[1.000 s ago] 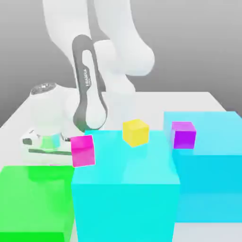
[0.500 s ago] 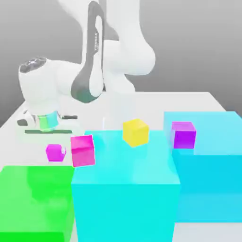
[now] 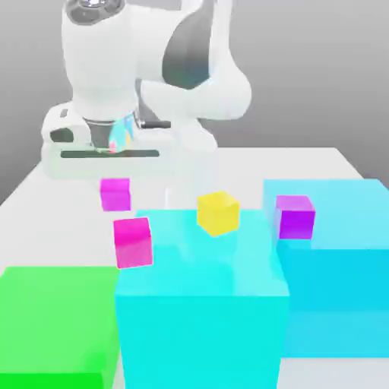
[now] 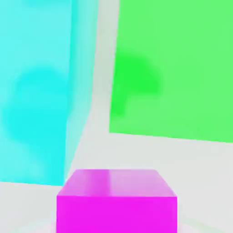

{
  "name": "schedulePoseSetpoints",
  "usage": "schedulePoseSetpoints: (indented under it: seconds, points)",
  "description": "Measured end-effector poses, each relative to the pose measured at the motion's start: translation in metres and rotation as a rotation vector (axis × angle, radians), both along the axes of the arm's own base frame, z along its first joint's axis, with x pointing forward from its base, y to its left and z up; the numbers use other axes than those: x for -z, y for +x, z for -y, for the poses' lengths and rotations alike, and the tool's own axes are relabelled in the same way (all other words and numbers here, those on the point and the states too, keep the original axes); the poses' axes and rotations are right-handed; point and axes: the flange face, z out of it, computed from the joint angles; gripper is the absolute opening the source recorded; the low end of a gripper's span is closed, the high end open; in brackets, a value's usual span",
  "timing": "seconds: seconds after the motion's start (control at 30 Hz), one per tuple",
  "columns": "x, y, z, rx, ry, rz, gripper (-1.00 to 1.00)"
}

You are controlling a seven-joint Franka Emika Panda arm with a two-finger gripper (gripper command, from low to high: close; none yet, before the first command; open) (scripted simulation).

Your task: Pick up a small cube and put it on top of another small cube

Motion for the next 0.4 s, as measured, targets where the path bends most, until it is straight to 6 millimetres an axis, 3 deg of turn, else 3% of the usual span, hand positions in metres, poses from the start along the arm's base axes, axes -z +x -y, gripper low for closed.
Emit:
schedulePoseSetpoints:
  seconds: [0.13,0.2,0.27,0.3,0.4]
  points:
    - [-0.047,0.010,-0.089,-0.056,0.065,0.173,-1.00]
    - [-0.036,0.010,-0.105,-0.066,0.083,0.203,-1.00]
    - [-0.011,0.010,-0.109,-0.069,0.088,0.211,-1.00]
    - [0.000,0.009,-0.110,-0.069,0.089,0.212,1.00]
    - [0.000,0.009,-0.110,-0.069,0.089,0.212,1.00]
